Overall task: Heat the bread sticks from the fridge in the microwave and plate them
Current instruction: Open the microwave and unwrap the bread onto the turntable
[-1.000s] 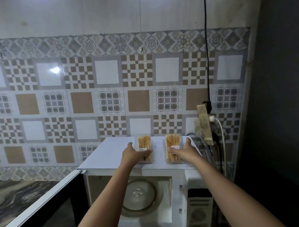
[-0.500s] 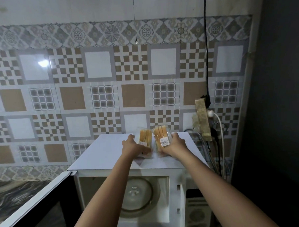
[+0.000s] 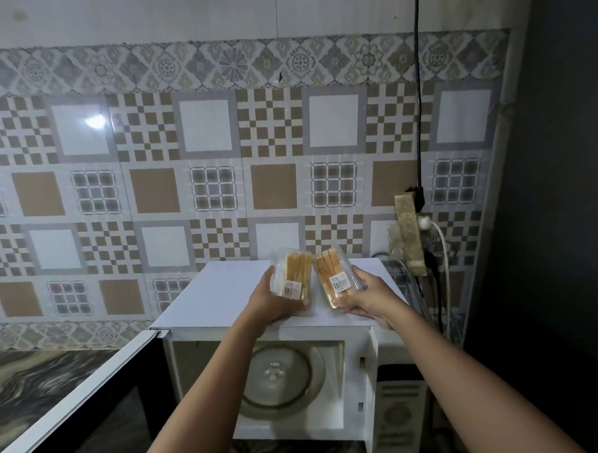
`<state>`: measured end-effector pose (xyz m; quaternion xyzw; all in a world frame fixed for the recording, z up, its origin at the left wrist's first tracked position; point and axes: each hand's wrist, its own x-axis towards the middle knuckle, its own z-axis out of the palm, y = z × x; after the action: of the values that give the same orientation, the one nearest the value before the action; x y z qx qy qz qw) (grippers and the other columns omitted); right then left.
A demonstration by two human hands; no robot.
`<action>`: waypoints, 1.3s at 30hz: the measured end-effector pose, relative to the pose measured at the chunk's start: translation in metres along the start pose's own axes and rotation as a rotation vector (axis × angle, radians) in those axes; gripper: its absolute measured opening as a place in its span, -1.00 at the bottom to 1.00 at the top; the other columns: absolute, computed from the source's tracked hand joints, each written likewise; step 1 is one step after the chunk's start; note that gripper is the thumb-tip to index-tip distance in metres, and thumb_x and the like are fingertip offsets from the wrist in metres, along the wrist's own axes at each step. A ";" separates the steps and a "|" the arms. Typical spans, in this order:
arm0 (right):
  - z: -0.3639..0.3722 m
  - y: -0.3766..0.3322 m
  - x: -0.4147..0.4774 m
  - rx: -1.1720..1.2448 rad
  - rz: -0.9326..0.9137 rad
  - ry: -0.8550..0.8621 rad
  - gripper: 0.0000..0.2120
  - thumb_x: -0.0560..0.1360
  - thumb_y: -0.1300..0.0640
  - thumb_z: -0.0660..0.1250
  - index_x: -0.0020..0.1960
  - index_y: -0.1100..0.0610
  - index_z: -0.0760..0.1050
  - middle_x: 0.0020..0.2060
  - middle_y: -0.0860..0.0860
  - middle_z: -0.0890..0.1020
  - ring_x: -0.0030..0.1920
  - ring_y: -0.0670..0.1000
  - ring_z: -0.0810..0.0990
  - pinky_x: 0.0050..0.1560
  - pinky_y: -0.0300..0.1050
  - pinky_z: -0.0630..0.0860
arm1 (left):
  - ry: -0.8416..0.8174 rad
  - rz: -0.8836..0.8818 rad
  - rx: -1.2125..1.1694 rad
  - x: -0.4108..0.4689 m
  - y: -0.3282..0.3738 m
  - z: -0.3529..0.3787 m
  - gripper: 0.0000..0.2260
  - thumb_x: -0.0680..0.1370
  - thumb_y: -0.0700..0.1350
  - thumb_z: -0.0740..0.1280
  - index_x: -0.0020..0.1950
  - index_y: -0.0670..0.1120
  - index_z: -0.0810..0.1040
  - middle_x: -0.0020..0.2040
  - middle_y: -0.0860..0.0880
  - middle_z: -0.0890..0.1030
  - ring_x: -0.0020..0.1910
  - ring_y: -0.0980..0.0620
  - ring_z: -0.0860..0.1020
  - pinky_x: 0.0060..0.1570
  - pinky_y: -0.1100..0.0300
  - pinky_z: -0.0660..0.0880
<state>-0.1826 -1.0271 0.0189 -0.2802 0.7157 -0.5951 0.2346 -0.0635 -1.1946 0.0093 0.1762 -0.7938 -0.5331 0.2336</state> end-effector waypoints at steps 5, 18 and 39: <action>0.014 0.016 -0.035 0.003 -0.033 0.089 -0.06 0.34 0.38 0.47 0.53 0.00 0.03 0.12 0.13 0.56 -0.27 -0.05 0.53 -0.38 -0.25 0.50 | -0.015 0.066 -0.096 -0.038 -0.002 0.000 -0.38 0.29 -0.26 0.54 0.27 0.01 0.38 0.09 -0.05 0.58 0.08 -0.04 0.58 0.02 0.02 0.60; 0.056 0.060 -0.189 0.024 -0.107 0.215 -0.13 0.36 0.29 0.49 0.51 -0.04 0.11 0.24 -0.06 0.47 0.25 -0.03 0.46 0.30 -0.01 0.44 | -0.065 0.052 -0.397 -0.181 -0.034 0.000 -0.13 0.29 -0.32 0.53 0.47 0.09 0.19 0.20 -0.07 0.56 0.10 -0.07 0.61 0.00 0.02 0.60; 0.092 0.225 -0.287 -0.073 0.250 0.211 -0.12 0.32 0.41 0.47 0.51 0.08 0.14 0.28 0.10 0.52 0.22 0.05 0.52 0.26 -0.08 0.43 | 0.024 -0.341 -0.232 -0.322 -0.193 0.048 -0.08 0.23 -0.45 0.51 0.50 -0.12 0.18 0.33 -0.17 0.47 0.25 -0.12 0.48 0.08 0.14 0.51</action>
<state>0.0617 -0.8682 -0.2186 -0.1332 0.7869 -0.5609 0.2200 0.1825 -1.0590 -0.2443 0.2863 -0.6829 -0.6507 0.1684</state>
